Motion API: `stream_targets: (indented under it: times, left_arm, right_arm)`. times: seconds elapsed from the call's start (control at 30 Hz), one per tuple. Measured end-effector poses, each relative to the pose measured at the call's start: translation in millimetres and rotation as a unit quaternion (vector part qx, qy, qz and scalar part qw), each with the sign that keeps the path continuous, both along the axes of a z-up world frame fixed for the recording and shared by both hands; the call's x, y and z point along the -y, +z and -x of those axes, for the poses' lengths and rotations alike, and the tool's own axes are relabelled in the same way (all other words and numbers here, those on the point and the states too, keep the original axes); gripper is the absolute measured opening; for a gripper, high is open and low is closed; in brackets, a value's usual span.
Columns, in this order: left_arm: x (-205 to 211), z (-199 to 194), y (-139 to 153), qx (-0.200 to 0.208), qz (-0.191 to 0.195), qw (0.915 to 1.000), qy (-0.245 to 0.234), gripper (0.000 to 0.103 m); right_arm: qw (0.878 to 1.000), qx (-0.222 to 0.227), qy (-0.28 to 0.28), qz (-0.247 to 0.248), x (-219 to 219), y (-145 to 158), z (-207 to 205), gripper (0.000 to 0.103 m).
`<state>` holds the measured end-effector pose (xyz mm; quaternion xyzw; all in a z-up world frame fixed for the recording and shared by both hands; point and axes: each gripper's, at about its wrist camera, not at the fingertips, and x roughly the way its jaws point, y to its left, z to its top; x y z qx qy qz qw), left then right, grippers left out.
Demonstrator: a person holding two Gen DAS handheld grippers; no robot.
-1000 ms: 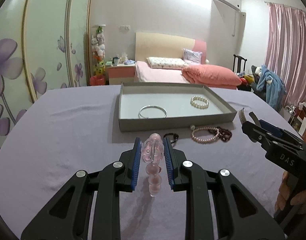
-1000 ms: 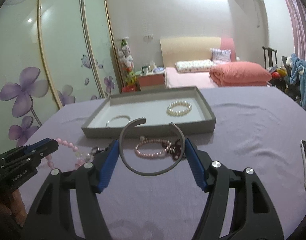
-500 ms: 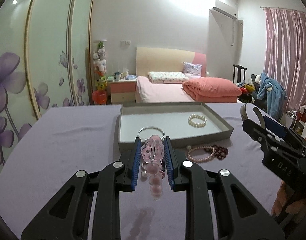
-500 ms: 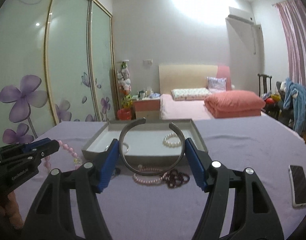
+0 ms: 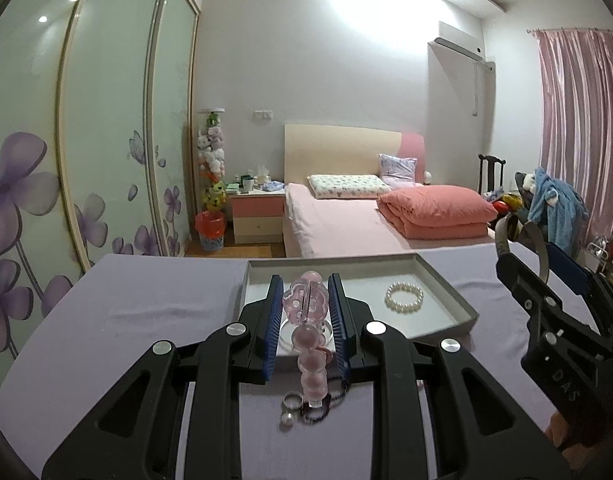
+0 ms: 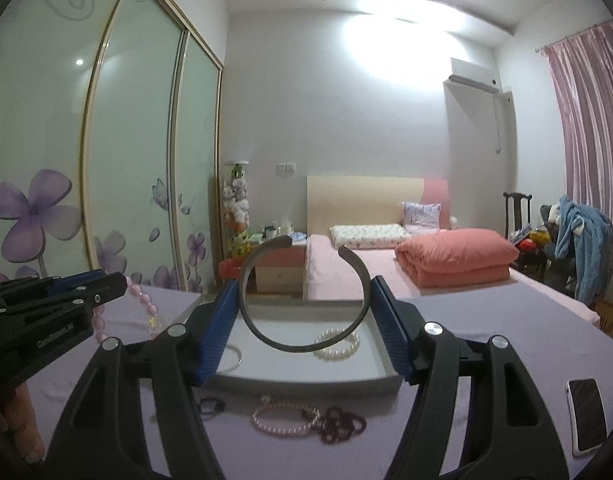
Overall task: Organize jewelry
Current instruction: 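Lift both bracelets, lower them into the gray tray and open both tools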
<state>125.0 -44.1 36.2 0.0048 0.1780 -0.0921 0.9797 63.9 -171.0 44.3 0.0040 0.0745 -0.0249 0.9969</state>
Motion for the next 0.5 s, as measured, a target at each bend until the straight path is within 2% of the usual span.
stream_targets:
  times: [0.27,0.5]
  left_arm:
    - [6.3,-20.2,-1.1,0.004,0.001,1.0,0.006,0.024]
    - [9.5,-38.2,-2.0,0.001,-0.003,1.0,0.004,0.024]
  right_arm:
    - [1.0,0.018,-0.014,0.014,-0.6,0.0,-22.6,0.065]
    - [1.0,0.016,-0.023,0.012,7.4,-2.2,-44.6,0.065]
